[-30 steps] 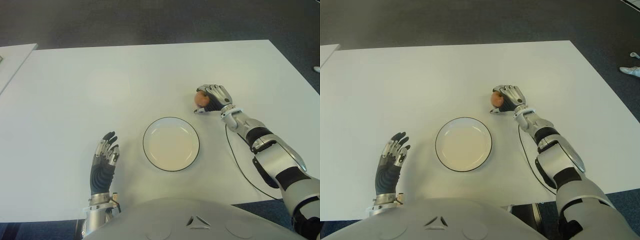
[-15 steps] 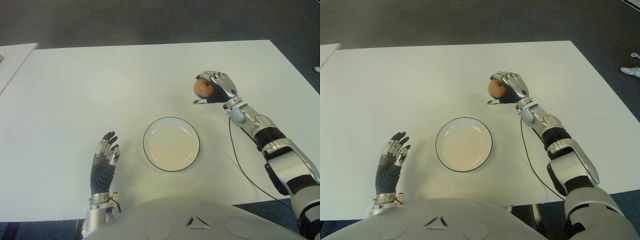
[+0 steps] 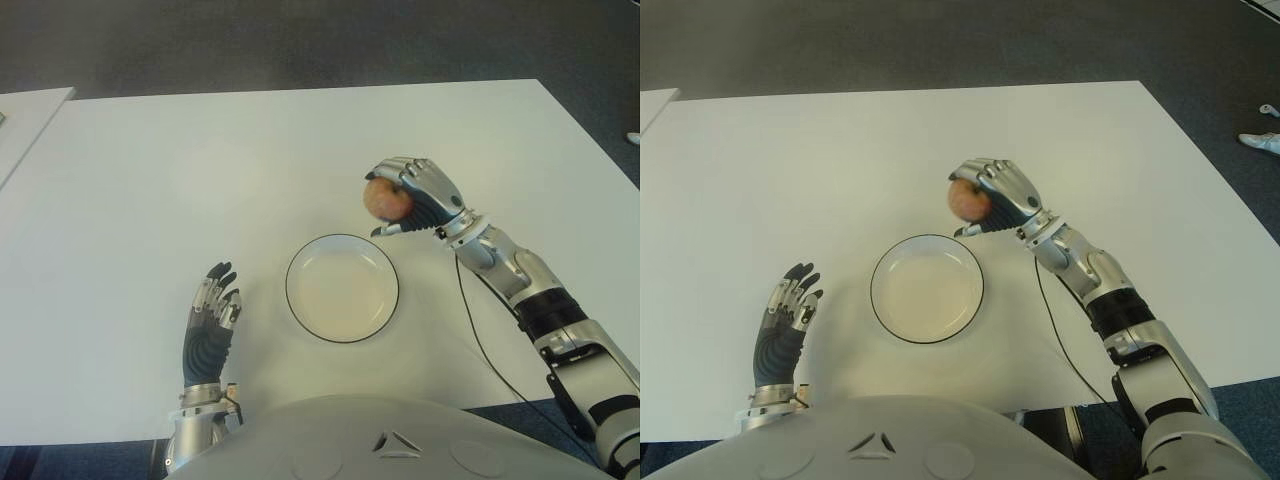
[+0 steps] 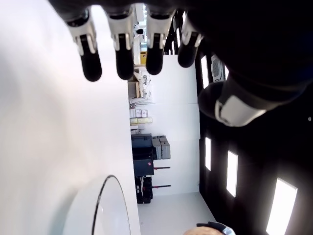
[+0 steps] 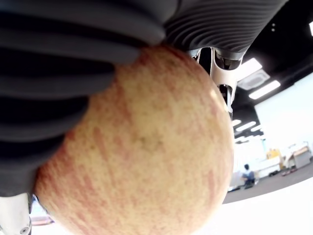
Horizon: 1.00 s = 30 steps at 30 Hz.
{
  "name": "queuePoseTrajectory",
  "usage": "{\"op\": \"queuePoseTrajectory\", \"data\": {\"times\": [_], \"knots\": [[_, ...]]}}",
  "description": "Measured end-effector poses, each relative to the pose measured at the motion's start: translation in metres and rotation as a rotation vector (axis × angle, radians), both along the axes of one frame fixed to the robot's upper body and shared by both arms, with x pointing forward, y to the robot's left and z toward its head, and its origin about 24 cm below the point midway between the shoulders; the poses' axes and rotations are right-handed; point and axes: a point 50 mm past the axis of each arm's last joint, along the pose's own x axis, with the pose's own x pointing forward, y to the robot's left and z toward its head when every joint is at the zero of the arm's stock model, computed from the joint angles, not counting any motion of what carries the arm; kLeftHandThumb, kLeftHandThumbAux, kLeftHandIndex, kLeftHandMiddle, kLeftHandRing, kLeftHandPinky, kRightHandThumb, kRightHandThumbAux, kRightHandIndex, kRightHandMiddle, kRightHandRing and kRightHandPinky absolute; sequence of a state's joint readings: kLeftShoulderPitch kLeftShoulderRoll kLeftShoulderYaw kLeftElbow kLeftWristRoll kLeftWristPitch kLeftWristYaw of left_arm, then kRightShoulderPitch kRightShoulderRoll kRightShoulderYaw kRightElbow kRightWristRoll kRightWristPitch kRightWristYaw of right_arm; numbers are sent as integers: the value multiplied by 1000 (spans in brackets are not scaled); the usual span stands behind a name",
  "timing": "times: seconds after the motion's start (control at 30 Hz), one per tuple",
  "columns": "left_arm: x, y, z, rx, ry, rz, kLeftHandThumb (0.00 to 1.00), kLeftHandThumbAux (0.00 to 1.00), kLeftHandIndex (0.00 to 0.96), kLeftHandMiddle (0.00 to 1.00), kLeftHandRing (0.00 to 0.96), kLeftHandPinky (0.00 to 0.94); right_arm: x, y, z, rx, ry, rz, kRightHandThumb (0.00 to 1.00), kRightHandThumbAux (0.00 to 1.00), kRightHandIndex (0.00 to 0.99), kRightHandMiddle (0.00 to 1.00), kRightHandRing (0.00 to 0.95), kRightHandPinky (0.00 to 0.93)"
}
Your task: Put the apples into the plate.
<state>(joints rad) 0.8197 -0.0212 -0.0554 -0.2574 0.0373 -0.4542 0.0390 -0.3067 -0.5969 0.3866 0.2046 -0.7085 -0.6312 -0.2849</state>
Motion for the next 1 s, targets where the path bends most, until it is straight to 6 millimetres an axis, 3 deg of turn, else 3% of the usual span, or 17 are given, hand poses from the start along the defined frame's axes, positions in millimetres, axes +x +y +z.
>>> {"op": "queuePoseTrajectory", "data": {"times": [0.6, 1.0], "knots": [[1, -3, 0, -11, -4, 6, 131, 529, 135, 139, 163, 207, -40, 27, 2, -48, -38, 206, 536, 771, 833, 901, 886, 885], [2, -7, 1, 9, -9, -14, 140, 533, 122, 134, 160, 200, -57, 47, -5, -13, -4, 297, 625, 732, 852, 905, 894, 898]]}}
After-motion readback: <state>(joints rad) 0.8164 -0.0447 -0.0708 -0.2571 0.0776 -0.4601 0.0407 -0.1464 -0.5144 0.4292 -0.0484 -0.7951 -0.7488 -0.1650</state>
